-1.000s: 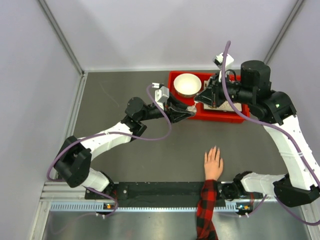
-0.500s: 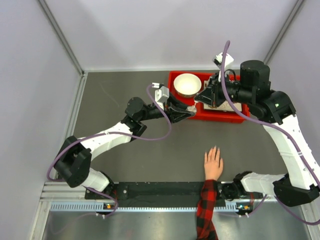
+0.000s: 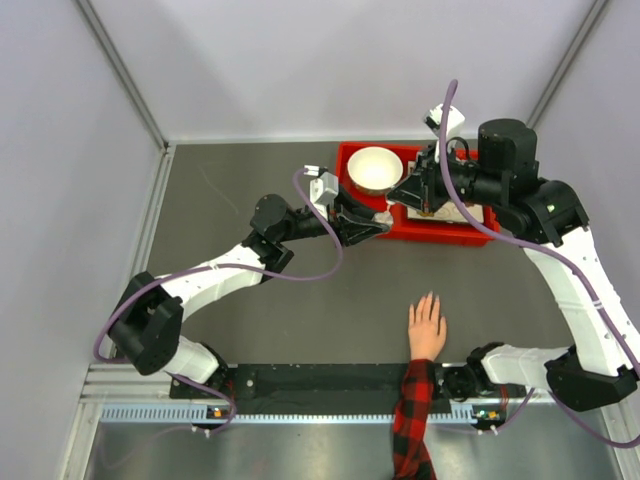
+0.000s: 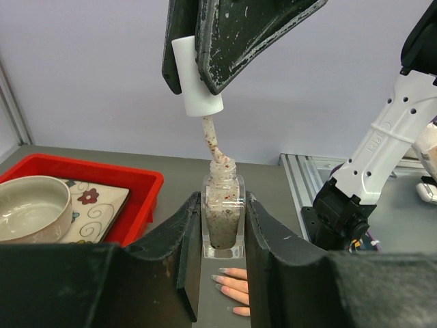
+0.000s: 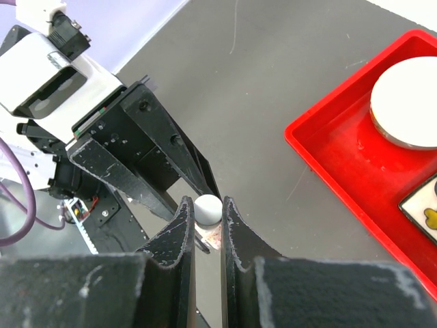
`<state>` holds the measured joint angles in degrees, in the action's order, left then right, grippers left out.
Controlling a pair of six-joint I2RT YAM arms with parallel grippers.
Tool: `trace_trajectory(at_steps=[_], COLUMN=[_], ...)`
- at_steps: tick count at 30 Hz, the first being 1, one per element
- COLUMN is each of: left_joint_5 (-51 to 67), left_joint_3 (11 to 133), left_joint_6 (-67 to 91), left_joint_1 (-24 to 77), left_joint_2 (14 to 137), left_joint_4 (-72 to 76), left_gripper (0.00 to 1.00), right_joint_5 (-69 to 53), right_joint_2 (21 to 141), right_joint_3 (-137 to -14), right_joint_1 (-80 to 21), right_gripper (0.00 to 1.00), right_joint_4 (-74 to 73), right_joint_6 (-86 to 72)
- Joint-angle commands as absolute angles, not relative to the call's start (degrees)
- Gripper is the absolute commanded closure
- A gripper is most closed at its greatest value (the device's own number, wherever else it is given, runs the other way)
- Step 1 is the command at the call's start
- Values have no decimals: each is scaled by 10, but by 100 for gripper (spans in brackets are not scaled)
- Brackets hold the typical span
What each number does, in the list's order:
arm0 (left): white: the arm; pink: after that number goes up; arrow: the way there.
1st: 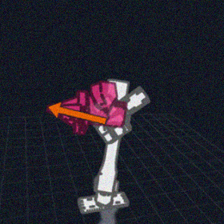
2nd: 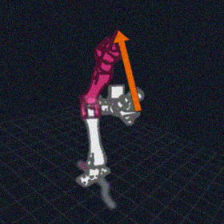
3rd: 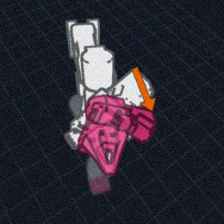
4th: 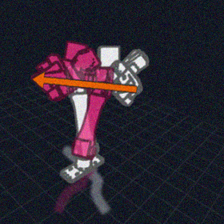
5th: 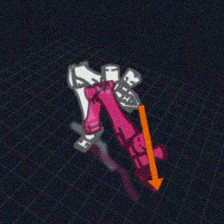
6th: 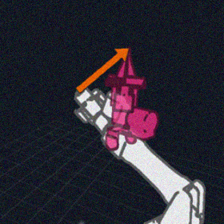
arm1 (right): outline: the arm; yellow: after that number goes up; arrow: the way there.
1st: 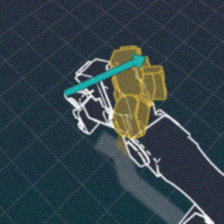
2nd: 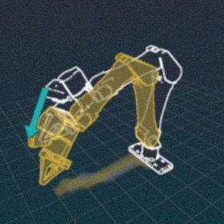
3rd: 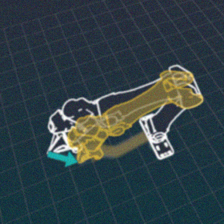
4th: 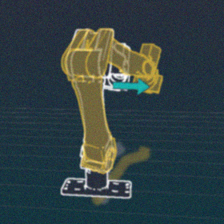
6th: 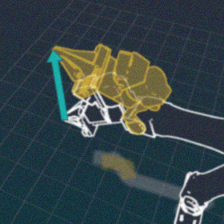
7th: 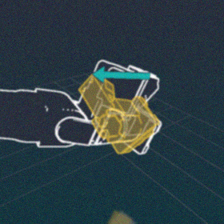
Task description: Paint the nails
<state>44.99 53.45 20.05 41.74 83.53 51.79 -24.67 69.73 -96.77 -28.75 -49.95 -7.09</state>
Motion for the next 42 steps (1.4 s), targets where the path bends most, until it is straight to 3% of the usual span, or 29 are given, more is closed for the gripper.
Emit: trace_trajectory(at_steps=[1,42], left_joint_5=[450,440], left_joint_3=[548,555], left_joint_6=[206,230], left_joint_1=[418,418], left_joint_2=[831,822], left_joint_4=[547,543], left_gripper=[100,100], right_joint_5=[-261,-261], right_joint_2=[693,679], right_joint_3=[-987,-943], right_joint_1=[-293,-293], right_gripper=[100,100], right_joint_4=[-475,-461], right_joint_6=[-73,-62])
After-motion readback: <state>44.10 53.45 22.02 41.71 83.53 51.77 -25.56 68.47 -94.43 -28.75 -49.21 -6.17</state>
